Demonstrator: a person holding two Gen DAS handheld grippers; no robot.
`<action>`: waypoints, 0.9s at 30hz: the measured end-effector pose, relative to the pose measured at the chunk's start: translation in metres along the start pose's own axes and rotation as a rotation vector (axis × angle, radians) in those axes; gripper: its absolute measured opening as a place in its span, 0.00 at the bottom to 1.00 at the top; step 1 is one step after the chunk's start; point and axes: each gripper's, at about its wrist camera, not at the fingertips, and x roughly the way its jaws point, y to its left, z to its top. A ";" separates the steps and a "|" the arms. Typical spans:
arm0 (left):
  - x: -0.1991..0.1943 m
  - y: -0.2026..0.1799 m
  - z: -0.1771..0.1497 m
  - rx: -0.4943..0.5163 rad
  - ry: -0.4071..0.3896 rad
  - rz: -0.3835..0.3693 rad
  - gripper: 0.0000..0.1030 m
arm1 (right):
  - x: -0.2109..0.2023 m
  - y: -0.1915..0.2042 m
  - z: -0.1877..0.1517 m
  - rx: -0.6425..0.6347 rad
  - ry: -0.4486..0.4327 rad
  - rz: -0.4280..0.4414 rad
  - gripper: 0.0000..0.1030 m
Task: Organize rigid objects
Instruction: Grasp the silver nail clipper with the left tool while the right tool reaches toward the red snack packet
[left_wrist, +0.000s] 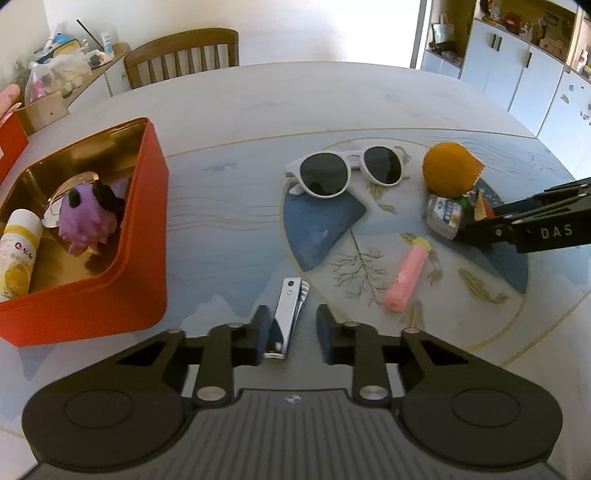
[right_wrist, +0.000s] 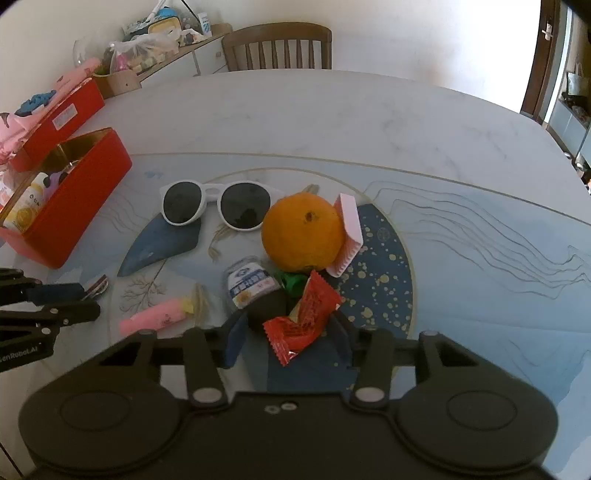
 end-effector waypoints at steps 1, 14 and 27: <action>0.000 -0.001 0.000 0.002 0.001 -0.003 0.17 | 0.000 0.000 0.000 0.000 0.000 0.000 0.39; -0.001 0.000 0.000 -0.005 0.005 0.001 0.11 | -0.014 -0.012 -0.010 0.027 -0.047 -0.013 0.21; -0.021 0.019 0.006 -0.071 -0.012 -0.011 0.11 | -0.048 0.008 -0.006 0.034 -0.103 0.062 0.21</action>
